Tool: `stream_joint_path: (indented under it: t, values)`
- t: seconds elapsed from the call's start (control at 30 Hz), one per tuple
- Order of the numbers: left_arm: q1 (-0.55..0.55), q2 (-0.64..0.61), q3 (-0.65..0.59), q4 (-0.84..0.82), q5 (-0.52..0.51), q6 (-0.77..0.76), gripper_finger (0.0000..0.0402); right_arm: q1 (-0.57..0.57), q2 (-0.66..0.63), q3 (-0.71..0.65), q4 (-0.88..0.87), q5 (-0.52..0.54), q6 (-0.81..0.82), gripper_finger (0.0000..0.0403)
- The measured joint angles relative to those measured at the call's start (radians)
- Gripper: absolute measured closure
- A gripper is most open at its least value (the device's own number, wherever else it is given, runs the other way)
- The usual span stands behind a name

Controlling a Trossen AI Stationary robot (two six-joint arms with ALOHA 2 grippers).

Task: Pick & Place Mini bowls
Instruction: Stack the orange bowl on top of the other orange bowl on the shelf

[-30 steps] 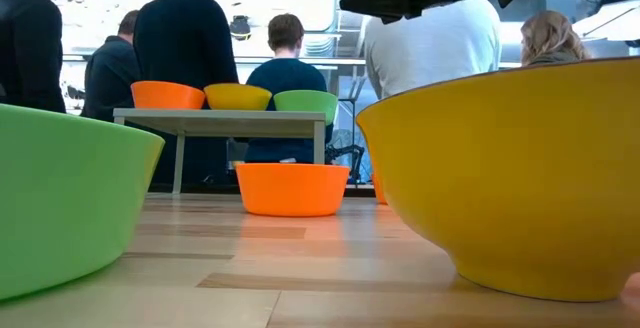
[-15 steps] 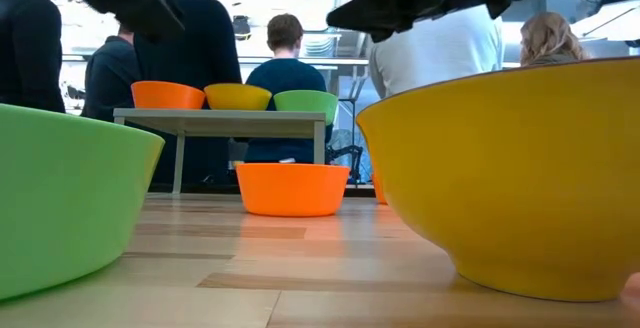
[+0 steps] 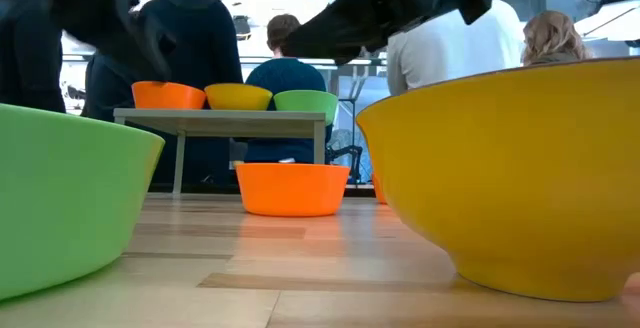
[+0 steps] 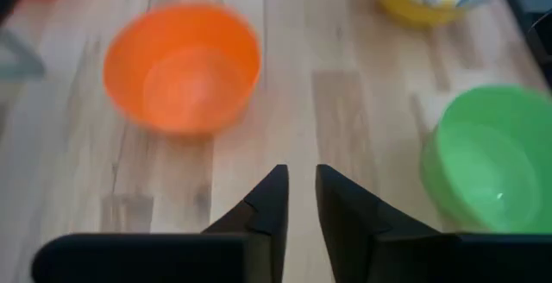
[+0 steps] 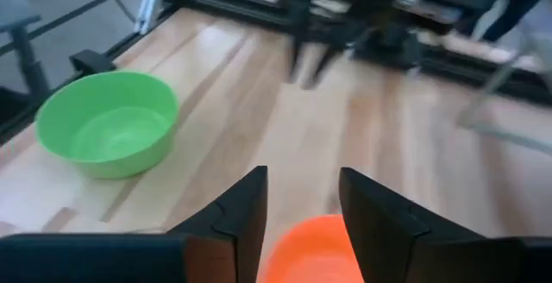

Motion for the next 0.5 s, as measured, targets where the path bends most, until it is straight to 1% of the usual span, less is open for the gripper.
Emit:
stream_joint_path:
  t: [0.2, 0.23, 0.3, 0.4, 0.5]
  values:
    - [-0.005, 0.003, -0.073, 0.033, -0.007, -0.081, 0.0316, 0.03, 0.104, 0.091, -0.134, 0.001, 0.112, 0.0253]
    - [-0.007, -0.005, -0.085, 0.033, -0.006, -0.082, 0.0315, 0.032, 0.126, 0.108, -0.129, 0.001, 0.118, 0.0253]
    - [-0.013, -0.004, -0.096, 0.067, -0.008, -0.08, 0.0314, 0.039, 0.144, 0.121, -0.179, 0.004, 0.118, 0.0255]
    - [-0.013, -0.015, -0.105, 0.098, -0.011, -0.058, 0.0314, 0.039, 0.173, 0.156, -0.187, 0.006, 0.119, 0.026]
    - [-0.013, -0.027, -0.105, 0.118, -0.01, -0.053, 0.0314, 0.035, 0.193, 0.163, -0.237, 0.042, 0.146, 0.0265]
